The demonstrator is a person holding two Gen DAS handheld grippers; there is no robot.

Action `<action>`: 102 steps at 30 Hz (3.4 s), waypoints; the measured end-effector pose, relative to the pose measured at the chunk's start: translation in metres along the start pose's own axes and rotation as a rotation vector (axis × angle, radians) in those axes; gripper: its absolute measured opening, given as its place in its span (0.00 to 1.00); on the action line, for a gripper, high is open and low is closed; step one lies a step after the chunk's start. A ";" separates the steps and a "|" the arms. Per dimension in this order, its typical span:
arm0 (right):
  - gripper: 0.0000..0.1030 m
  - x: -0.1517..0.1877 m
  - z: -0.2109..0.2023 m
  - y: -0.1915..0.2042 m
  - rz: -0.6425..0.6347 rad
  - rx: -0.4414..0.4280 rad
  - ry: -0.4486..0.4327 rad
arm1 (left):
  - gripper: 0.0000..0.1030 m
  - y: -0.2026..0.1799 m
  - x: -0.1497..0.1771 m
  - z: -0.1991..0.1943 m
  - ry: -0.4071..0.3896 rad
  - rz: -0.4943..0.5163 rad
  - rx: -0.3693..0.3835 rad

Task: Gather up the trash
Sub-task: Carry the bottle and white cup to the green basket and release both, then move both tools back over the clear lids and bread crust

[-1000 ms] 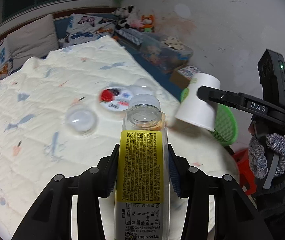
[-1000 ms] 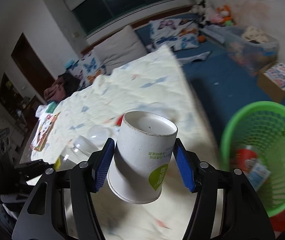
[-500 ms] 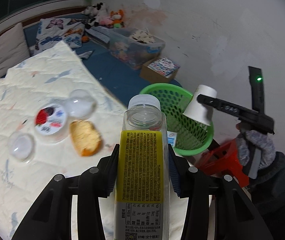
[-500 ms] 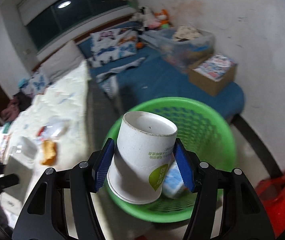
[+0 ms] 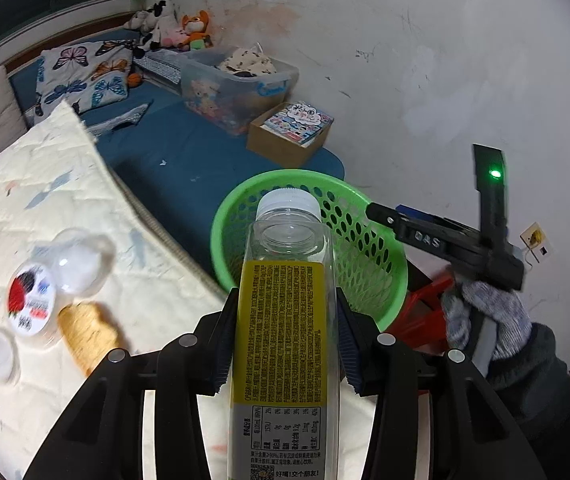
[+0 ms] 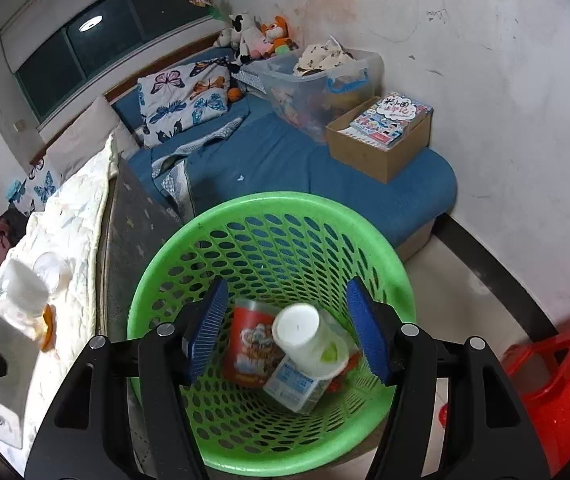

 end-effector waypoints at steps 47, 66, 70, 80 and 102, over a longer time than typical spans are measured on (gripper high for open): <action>0.74 0.036 -0.077 0.017 -0.002 -0.124 -0.095 | 0.55 -0.027 -0.004 0.017 0.016 0.022 0.048; 0.78 0.046 -0.051 0.133 -0.212 -0.234 -0.009 | 0.55 0.101 0.090 -0.087 -0.098 -0.221 -0.136; 0.79 0.053 -0.040 0.164 -0.270 -0.258 0.019 | 0.55 0.130 0.106 -0.102 -0.106 -0.282 -0.176; 0.79 0.060 -0.010 0.228 -0.376 -0.301 0.072 | 0.55 0.177 0.135 -0.119 -0.111 -0.376 -0.226; 0.71 0.015 0.074 0.285 -0.353 -0.366 0.144 | 0.55 0.213 0.151 -0.118 -0.075 -0.423 -0.270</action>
Point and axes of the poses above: each gripper's, at about its wrist camera, not at the fingertips, and z roughly the way its jaws point, y to its left, x to its underside, the point moved 2 cm from there along z, roughly the way its jaws point, and after that the axes turned 1 degree about z, right-handed, at the moved point
